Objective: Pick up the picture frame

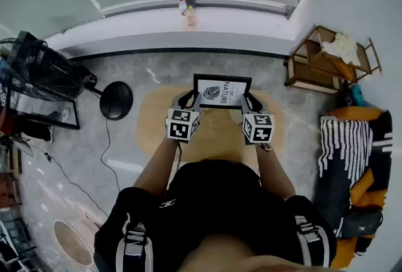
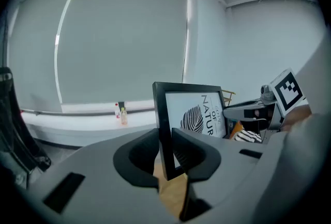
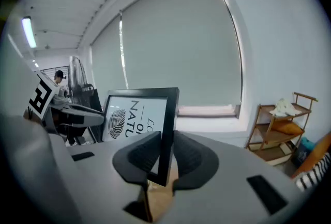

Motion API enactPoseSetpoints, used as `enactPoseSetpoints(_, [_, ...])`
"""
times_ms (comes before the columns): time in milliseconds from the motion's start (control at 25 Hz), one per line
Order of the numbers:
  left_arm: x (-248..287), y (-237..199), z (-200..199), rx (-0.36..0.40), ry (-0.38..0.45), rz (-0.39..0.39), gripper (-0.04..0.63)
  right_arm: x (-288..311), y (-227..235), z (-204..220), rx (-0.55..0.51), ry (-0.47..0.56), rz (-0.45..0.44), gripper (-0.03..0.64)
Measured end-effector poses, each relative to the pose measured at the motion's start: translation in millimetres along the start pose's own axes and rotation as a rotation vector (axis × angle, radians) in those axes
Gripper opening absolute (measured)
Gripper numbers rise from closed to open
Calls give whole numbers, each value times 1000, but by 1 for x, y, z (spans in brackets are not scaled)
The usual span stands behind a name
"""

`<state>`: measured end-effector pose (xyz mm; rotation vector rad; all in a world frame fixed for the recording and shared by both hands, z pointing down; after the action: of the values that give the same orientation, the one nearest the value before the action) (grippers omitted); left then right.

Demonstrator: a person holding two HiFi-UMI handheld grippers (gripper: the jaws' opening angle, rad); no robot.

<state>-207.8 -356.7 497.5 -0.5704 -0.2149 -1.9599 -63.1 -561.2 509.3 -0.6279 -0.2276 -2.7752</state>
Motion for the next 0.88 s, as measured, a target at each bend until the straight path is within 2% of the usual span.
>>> enactPoseSetpoints(160, [-38,8,-57,36,161,9,91,-29,-3,-62,-27,164,-4,87])
enactPoseSetpoints(320, [-74,14,-112,140,268,-14,91,-55,-11,-123,-66,292,-5,86])
enactPoseSetpoints(480, [-111,24,-146,149,370,-54,91,-93,-25,-163,-121,414,-2,84])
enactPoseSetpoints(600, [-132,31,-158,166,399,-65,91,-113,-31,-178,-116,460,-21,82])
enactPoseSetpoints(880, [-144,39,-157,169,408,-73,89,-125,-33,-177,-105,463,-33,81])
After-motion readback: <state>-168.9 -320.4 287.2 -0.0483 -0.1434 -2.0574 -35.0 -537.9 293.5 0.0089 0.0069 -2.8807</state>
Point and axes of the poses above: the fingertips, and each gripper's own axes: x forward along the fingers, y to its right, z out of its underside, the point moved 9 cm from there along -x, backward along the fingers, and after that the axes turned 4 degrees about z, right-handed, at the moved point
